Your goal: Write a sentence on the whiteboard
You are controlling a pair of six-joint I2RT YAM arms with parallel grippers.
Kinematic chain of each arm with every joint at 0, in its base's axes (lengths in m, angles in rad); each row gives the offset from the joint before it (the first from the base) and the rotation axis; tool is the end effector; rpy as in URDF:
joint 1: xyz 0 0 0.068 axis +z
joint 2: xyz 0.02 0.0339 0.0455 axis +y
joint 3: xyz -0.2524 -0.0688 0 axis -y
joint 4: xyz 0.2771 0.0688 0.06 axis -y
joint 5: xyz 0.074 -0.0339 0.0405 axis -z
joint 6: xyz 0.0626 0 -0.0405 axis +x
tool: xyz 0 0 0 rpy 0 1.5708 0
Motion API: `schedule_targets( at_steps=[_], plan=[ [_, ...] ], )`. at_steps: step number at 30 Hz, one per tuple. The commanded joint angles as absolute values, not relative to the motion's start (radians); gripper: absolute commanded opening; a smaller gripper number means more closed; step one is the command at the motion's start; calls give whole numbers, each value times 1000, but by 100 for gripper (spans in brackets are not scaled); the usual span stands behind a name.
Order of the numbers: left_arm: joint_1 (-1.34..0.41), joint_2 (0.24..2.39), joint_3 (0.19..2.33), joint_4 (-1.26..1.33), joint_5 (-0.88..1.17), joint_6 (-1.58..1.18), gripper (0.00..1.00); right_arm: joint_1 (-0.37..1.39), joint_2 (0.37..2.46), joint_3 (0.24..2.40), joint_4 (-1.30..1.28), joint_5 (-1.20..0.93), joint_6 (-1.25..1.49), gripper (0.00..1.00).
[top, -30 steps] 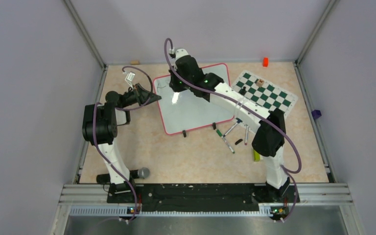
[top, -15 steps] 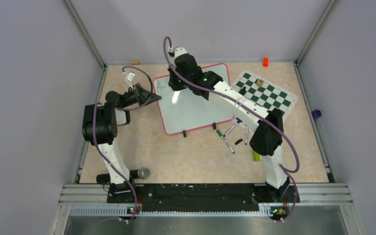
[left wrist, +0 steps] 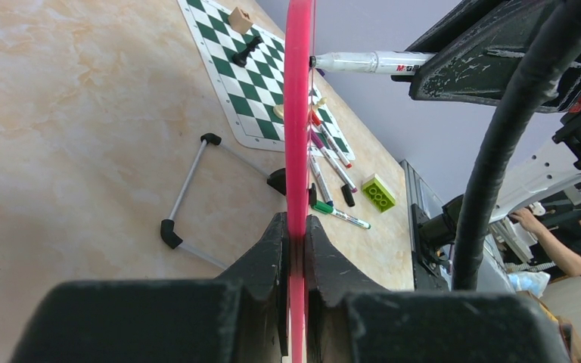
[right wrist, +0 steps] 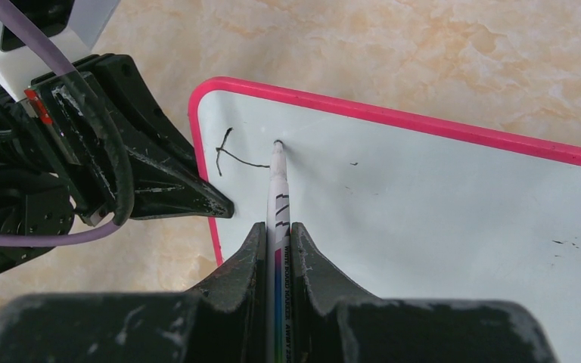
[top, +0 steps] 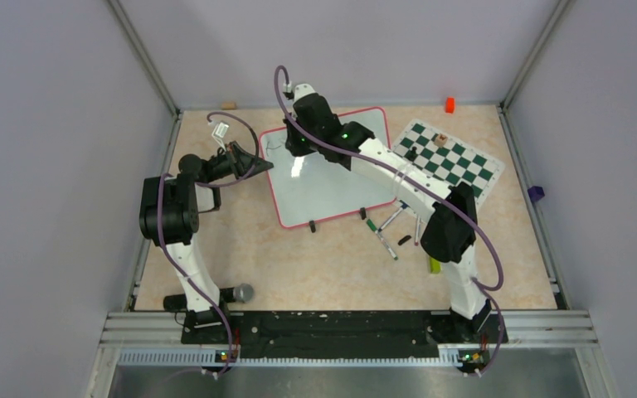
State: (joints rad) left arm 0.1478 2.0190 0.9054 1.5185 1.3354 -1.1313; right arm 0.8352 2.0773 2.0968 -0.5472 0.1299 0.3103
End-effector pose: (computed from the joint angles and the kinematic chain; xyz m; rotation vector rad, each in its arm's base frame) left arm 0.3917 -0.0032 0.1537 0.3935 1.6449 -1.5311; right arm 0.3656 0.3919 0.3311 -0.4782 2.0884 0.5497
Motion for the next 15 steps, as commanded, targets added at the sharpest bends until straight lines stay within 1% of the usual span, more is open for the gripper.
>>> schedule_targets(
  at_steps=[1, 15],
  plan=[
    [133, 2008, 916, 1620, 1361, -1129, 0, 833, 2093, 2138, -553, 152, 307, 0],
    [133, 2007, 916, 1620, 1361, -1129, 0, 833, 2055, 2053, -560, 131, 321, 0]
  ],
)
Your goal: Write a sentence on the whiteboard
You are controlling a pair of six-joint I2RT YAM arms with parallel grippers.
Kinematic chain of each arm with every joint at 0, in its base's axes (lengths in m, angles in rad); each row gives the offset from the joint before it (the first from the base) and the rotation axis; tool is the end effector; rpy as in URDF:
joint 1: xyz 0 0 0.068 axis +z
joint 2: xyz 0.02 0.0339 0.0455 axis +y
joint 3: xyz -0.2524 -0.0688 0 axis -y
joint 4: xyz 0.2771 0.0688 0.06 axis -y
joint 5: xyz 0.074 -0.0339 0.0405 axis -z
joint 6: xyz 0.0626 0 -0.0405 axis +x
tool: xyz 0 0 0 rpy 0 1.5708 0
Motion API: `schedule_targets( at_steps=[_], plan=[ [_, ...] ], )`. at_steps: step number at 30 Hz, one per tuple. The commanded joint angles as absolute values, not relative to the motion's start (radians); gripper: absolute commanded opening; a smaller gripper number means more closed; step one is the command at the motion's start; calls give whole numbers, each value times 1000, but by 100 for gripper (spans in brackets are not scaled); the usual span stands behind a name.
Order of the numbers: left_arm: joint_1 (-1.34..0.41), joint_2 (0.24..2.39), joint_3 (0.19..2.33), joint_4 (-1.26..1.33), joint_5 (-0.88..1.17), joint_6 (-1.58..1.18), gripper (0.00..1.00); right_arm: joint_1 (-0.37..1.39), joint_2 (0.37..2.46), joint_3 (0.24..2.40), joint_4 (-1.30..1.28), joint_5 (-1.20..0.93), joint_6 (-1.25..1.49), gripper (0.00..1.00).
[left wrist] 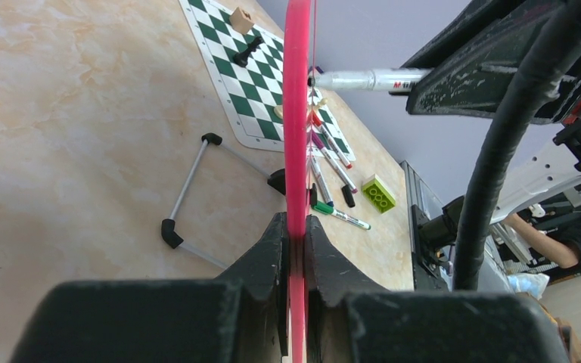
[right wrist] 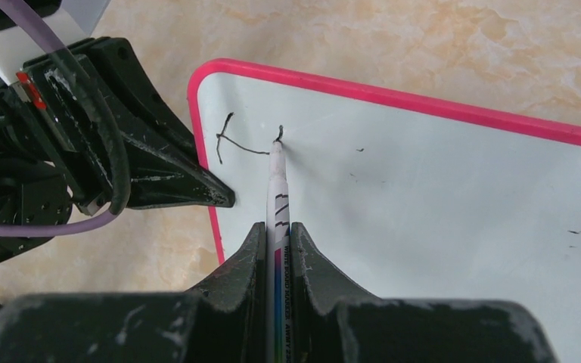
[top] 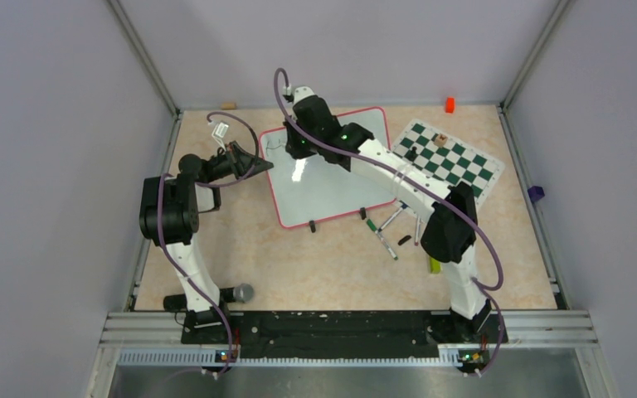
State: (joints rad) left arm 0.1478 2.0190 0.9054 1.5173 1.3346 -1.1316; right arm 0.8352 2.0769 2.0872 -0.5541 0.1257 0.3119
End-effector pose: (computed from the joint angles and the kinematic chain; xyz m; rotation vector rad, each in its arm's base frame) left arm 0.3918 -0.0032 0.1536 0.3915 1.6455 -1.5316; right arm 0.3650 0.3916 0.3267 -0.4842 2.1041 0.5462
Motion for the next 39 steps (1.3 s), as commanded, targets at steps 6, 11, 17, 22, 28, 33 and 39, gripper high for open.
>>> schedule_targets(
  at_steps=[6, 11, 17, 22, 28, 33, 39],
  plan=[
    [133, 2006, 916, 1619, 1361, -1129, 0, 835, 2034, 1997, -557, 116, 328, 0],
    [133, 2006, 914, 1620, 1362, -1127, 0, 841, 2009, 1957, -538, 112, 334, 0],
    [133, 2005, 915, 1620, 1361, -1127, 0, 841, 2008, 2010, -533, 72, 337, 0],
    [133, 2005, 914, 1620, 1362, -1127, 0, 840, 1980, 2054, -533, 57, 334, 0],
    [133, 2005, 914, 1620, 1362, -1127, 0, 832, 1948, 2040, -534, 65, 326, 0],
    [133, 2005, 915, 1619, 1361, -1126, 0, 826, 1936, 2031, -534, 78, 321, 0],
    [133, 2005, 914, 1619, 1362, -1127, 0, 814, 1927, 2023, -543, 87, 316, 0]
  ],
)
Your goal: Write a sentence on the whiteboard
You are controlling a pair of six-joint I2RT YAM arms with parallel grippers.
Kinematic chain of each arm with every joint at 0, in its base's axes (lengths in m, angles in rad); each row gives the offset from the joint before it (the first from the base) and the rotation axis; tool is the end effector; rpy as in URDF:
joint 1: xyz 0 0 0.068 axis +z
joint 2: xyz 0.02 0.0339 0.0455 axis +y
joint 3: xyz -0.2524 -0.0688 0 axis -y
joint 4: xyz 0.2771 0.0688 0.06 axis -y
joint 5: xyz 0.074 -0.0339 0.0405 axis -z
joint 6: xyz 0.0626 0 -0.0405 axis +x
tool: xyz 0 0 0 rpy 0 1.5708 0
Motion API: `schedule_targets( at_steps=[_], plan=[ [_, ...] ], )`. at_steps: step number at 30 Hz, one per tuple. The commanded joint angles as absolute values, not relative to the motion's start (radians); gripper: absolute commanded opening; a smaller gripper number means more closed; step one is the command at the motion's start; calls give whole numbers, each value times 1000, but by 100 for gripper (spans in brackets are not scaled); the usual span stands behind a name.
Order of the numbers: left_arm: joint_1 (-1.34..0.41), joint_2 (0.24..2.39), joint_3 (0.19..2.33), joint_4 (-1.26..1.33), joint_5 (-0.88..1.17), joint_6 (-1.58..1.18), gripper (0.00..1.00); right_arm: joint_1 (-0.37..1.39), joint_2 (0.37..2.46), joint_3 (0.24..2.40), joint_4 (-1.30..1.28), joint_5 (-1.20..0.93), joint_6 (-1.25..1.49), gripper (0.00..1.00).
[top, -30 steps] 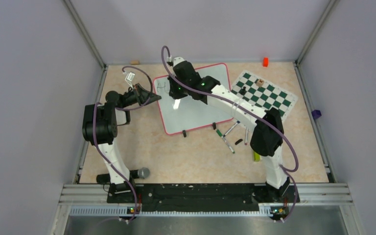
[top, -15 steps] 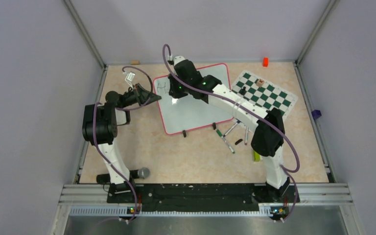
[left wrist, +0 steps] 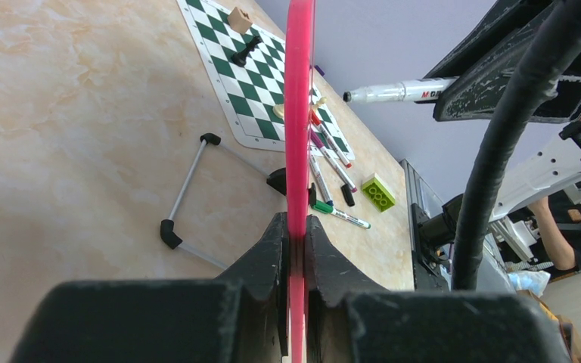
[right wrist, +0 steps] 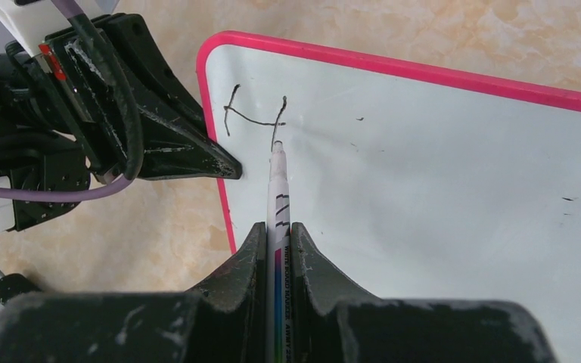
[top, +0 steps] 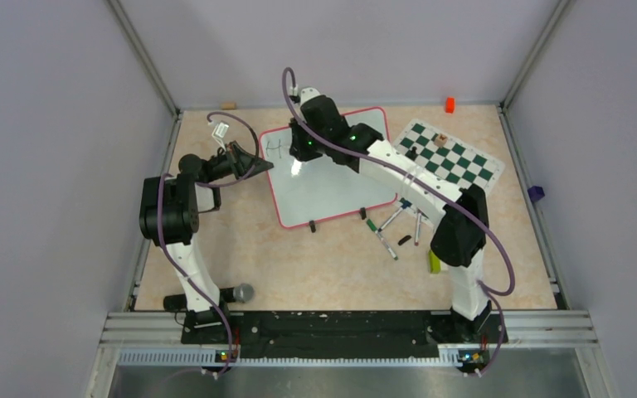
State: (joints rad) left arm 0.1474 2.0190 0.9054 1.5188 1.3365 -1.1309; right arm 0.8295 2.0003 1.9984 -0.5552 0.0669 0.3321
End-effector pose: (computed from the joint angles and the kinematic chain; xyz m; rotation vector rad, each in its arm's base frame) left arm 0.3916 -0.0034 0.1537 0.3954 1.6450 -1.5314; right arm 0.3530 0.3794 0.3303 -0.4993 2.1312 0.6055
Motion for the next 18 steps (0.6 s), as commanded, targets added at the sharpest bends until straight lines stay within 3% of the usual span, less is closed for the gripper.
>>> schedule_targets(
  at_steps=[1, 18],
  plan=[
    [133, 2005, 914, 1620, 1362, -1127, 0, 813, 1925, 2022, -542, 87, 315, 0],
    [133, 2006, 914, 1620, 1362, -1129, 0, 782, 1901, 1984, -541, 78, 305, 0]
  ],
)
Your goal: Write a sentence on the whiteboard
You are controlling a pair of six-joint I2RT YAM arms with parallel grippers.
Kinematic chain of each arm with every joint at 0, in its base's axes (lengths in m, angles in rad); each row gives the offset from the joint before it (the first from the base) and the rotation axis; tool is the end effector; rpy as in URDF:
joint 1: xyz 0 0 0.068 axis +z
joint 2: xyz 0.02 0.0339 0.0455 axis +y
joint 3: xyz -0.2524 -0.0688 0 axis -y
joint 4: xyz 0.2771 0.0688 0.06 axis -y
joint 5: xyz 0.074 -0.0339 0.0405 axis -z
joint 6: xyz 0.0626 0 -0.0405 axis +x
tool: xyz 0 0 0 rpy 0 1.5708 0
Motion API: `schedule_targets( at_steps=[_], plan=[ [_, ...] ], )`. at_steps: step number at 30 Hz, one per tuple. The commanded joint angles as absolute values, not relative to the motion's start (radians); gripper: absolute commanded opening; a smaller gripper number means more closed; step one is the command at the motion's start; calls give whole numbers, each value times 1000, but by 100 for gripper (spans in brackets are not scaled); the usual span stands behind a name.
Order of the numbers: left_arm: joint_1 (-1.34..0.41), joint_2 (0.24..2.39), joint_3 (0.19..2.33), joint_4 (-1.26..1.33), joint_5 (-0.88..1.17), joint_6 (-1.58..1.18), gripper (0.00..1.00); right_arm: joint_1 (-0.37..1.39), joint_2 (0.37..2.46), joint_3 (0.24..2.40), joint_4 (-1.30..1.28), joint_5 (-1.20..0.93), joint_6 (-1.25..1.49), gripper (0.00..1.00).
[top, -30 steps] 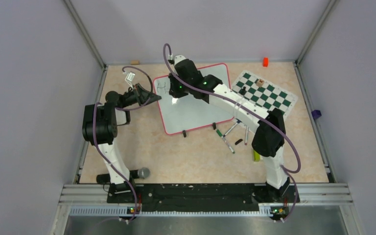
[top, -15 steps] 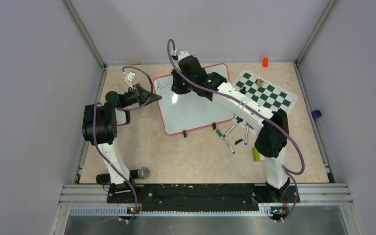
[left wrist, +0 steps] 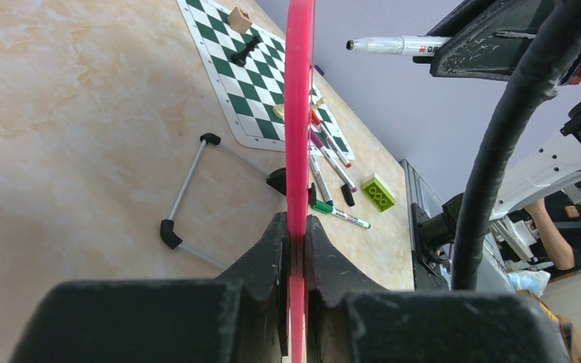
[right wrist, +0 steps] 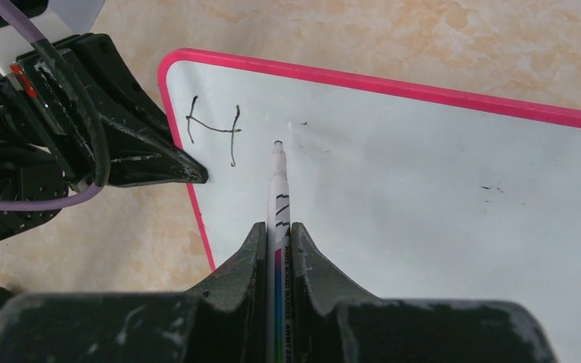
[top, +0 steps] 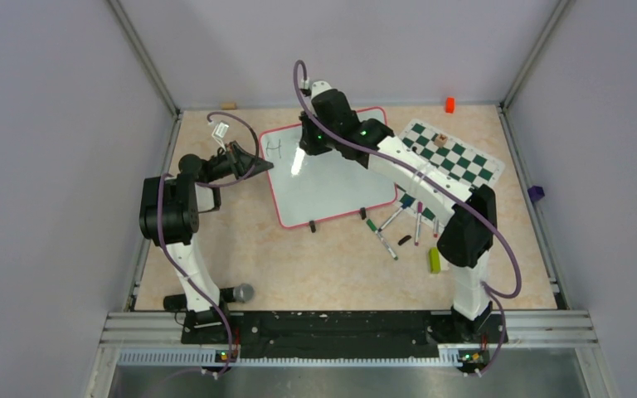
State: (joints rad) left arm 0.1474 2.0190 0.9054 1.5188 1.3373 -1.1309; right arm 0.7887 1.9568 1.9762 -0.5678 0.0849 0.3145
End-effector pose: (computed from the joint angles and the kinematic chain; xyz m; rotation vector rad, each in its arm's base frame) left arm 0.3916 -0.0034 0.1537 0.3962 1.6454 -1.5317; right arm 0.3613 0.3561 0.3416 -0.4591 2.1200 0.5590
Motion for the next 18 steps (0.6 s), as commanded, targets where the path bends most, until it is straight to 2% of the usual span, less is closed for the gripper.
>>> schedule_targets(
  at_steps=[1, 18],
  plan=[
    [133, 2006, 915, 1620, 1362, -1128, 0, 782, 1904, 1987, -541, 71, 307, 0],
    [133, 2006, 914, 1620, 1361, -1127, 0, 782, 1943, 2023, -543, 43, 310, 0]
  ],
)
